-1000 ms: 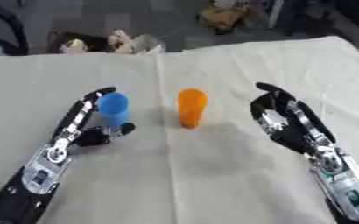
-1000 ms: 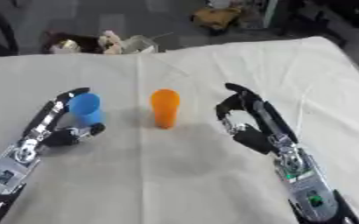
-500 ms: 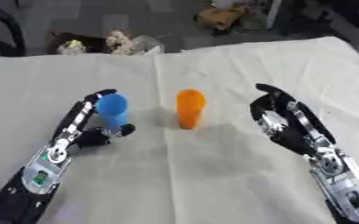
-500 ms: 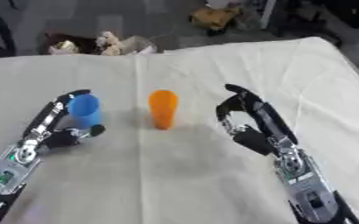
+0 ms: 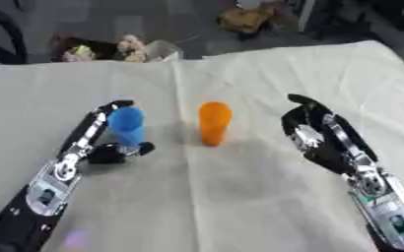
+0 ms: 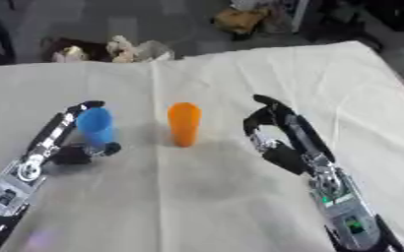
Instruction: Pour the contents of one cup into another cup.
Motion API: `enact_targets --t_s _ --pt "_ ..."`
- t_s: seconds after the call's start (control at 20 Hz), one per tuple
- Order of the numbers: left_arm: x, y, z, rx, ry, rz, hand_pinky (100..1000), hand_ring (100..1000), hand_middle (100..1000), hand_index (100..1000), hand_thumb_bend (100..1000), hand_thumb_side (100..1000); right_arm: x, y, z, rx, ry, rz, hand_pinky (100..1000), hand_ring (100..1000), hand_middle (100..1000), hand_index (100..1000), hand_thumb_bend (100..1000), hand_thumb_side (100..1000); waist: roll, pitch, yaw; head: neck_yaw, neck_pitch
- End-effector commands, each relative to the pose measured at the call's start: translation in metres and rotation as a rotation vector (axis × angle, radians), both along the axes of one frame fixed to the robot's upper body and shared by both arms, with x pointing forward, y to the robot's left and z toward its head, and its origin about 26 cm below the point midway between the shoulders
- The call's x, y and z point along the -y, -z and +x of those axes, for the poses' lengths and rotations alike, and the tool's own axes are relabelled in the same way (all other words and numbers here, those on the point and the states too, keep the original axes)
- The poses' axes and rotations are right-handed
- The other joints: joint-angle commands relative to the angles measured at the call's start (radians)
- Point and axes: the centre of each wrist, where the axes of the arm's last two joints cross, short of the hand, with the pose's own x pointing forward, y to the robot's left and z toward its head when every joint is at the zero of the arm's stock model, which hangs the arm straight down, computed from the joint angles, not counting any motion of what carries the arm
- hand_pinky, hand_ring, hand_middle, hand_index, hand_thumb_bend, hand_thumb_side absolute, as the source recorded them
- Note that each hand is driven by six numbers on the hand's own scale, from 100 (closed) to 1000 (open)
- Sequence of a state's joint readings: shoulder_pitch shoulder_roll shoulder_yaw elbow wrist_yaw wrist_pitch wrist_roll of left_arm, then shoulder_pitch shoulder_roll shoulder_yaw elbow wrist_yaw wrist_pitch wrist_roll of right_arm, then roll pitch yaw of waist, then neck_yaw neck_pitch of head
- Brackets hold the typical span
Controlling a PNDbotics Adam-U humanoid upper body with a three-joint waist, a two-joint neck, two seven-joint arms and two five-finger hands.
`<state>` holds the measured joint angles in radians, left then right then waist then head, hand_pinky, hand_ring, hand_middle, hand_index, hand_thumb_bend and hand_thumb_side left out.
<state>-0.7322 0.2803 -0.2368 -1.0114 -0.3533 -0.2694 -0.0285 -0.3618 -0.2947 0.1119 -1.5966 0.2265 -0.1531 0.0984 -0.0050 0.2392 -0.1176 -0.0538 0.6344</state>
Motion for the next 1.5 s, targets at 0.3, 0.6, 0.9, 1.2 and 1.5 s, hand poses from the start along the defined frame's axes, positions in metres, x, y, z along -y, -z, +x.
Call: enact_targets --t_s 0.3,0.6,0.9,1.2,1.5 --pt "0.001 0.001 0.001 -0.014 -0.004 0.027 509 1000 584 887 608 423 0.000 -0.011 0.001 0.035 -0.009 0.003 809 689 636 937 202 654 -0.003 -0.015 -0.003 0.000 -0.006" --pt "0.001 0.004 0.001 -0.024 -0.007 0.046 524 1000 592 890 610 427 0.000 -0.010 0.001 0.034 -0.009 0.003 809 689 636 936 199 657 -0.005 -0.014 -0.003 -0.001 -0.006" --pt "0.001 0.009 0.001 -0.030 -0.014 0.057 481 1000 560 886 559 405 0.000 -0.010 0.001 0.033 -0.009 0.004 809 689 636 937 196 658 -0.008 -0.012 -0.002 -0.002 -0.006" --pt "0.003 0.011 0.001 -0.033 -0.010 0.006 431 962 511 876 424 366 0.000 -0.010 0.001 0.033 -0.010 0.005 809 689 636 936 191 661 -0.010 -0.010 -0.001 -0.004 -0.009" --pt "0.004 0.016 0.001 -0.064 -0.008 -0.038 383 912 459 871 295 329 0.000 -0.010 0.001 0.034 -0.008 0.008 809 688 635 937 177 670 -0.012 -0.007 0.000 -0.006 -0.010"
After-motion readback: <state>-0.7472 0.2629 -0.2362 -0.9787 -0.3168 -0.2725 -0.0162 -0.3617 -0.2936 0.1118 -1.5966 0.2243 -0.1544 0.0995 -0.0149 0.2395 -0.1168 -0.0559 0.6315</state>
